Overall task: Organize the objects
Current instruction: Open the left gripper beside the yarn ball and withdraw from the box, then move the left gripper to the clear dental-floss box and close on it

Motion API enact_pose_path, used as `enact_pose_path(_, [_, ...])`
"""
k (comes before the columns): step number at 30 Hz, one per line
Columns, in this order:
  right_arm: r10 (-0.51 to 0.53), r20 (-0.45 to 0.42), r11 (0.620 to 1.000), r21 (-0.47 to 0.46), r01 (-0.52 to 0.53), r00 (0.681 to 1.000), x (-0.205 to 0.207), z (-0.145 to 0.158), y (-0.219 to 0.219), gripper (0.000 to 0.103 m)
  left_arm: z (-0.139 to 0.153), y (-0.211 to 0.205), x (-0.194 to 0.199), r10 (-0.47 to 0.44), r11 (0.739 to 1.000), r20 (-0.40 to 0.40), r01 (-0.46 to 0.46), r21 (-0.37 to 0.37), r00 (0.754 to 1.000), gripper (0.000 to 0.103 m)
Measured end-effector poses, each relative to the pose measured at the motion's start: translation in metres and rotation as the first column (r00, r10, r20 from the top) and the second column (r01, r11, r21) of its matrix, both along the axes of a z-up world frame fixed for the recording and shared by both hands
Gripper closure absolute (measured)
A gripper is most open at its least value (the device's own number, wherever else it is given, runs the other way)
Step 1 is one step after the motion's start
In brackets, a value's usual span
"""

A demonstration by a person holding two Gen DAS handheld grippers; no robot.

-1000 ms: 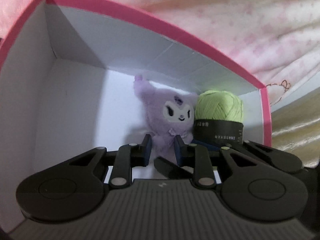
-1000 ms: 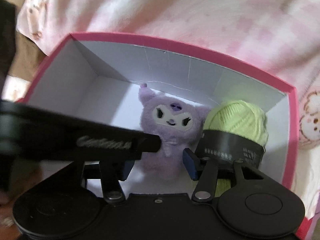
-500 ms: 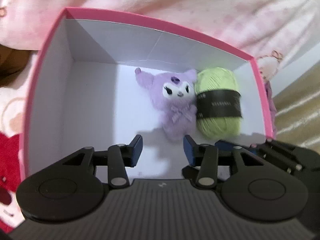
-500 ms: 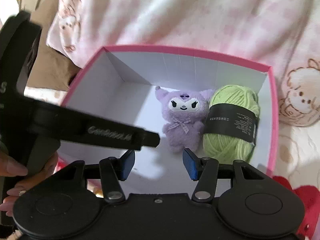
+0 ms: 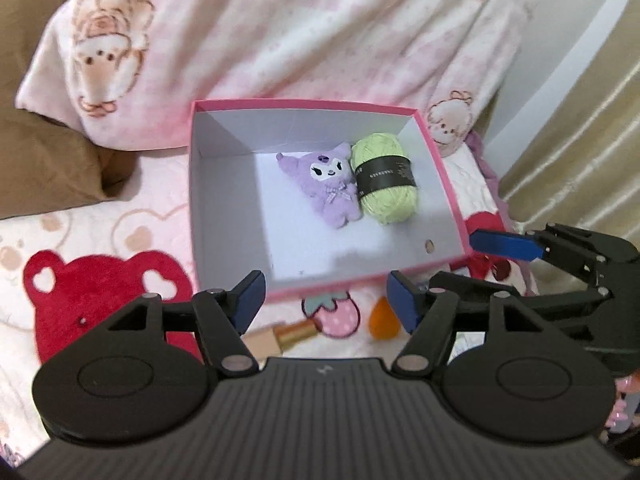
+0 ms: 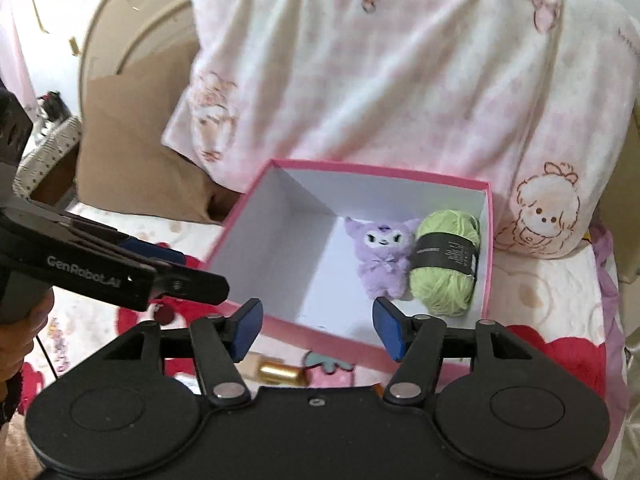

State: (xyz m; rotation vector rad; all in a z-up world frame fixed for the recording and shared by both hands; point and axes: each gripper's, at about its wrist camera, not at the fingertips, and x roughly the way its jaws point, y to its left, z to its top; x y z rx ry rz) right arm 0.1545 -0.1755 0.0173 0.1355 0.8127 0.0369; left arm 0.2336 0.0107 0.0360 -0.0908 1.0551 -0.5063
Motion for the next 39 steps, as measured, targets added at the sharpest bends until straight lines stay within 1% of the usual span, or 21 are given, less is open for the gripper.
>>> enact_pose_path(4, [0.031,0.023,0.999,-0.026,-0.030,0.999,-0.018,0.014,0.021,0.031,0.016,0.021,-0.022,-0.018,1.000,0.016,0.018,-0.024,1.000,0.028])
enact_pose_path(6, [0.033,-0.001,0.999,0.032,-0.033,0.999,-0.022,0.016,0.026,0.028,0.016,0.028,-0.027,-0.033,0.999,0.009,0.033,-0.041,0.999,0.028])
enact_pose_path(7, [0.024,-0.018,0.998,0.054,-0.023,1.000,-0.022,0.014,0.027,0.028,0.015,0.030,-0.029,-0.021,0.999,0.006,0.021,-0.037,1.000,0.028])
enact_pose_path(8, [0.024,-0.032,0.998,0.063,-0.022,0.999,-0.022,0.013,0.030,0.028,0.013,0.033,-0.031,-0.007,1.000,0.009,0.008,-0.029,1.000,0.028])
enact_pose_path(12, [0.035,-0.053,0.999,0.003,-0.035,0.998,-0.028,0.007,0.048,0.028,0.001,0.044,-0.041,-0.003,0.999,-0.004,0.003,-0.031,1.000,0.028])
enact_pose_path(16, [0.077,-0.079,0.997,0.033,-0.075,0.994,-0.031,-0.004,0.060,0.027,-0.018,0.055,-0.051,0.004,1.000,-0.022,-0.004,-0.020,1.000,0.027])
enact_pose_path(20, [0.141,-0.089,0.990,0.044,-0.137,0.986,-0.032,-0.015,0.071,0.025,-0.035,0.075,-0.057,0.031,0.997,-0.041,-0.034,-0.074,0.999,0.026])
enact_pose_path(24, [0.174,-0.103,0.983,0.081,-0.166,0.979,-0.028,-0.032,0.081,0.023,-0.051,0.088,-0.064,0.054,0.995,-0.030,-0.056,-0.085,0.998,0.024])
enact_pose_path(28, [0.210,-0.119,0.976,0.089,-0.200,0.970,-0.023,-0.051,0.096,0.018,-0.078,0.104,-0.069,0.076,0.987,-0.070,-0.086,-0.137,0.995,0.022])
enact_pose_path(29, [0.225,-0.125,0.973,0.079,-0.217,0.966,-0.022,-0.057,0.100,0.018,-0.086,0.109,-0.070,0.098,0.984,-0.072,-0.107,-0.142,0.993,0.018])
enact_pose_path(30, [0.258,-0.129,0.966,0.053,-0.253,0.958,-0.020,-0.065,0.108,0.018,-0.094,0.113,-0.071,0.122,0.982,-0.067,-0.130,-0.137,0.990,0.017])
enact_pose_path(31, [0.280,-0.131,0.960,0.023,-0.280,0.951,-0.019,-0.072,0.113,0.017,-0.101,0.115,-0.072,0.134,0.982,-0.063,-0.141,-0.128,0.989,0.016])
enact_pose_path(33, [0.301,-0.147,0.949,-0.050,-0.311,0.942,-0.012,-0.089,0.122,0.017,-0.117,0.120,-0.070,0.148,0.982,-0.083,-0.156,-0.107,0.986,0.016])
enact_pose_path(34, [0.303,-0.159,0.947,-0.057,-0.315,0.940,-0.008,-0.096,0.124,0.017,-0.125,0.122,-0.069,0.154,0.981,-0.091,-0.163,-0.104,0.984,0.016])
enact_pose_path(38, [0.286,-0.173,0.957,0.006,-0.289,0.942,0.001,-0.127,0.128,0.017,-0.150,0.126,-0.066,0.179,0.980,-0.105,-0.187,-0.073,0.978,0.016])
enact_pose_path(39, [0.281,-0.173,0.959,0.018,-0.282,0.944,0.001,-0.134,0.129,0.017,-0.155,0.127,-0.066,0.176,0.979,-0.117,-0.186,-0.084,0.977,0.016])
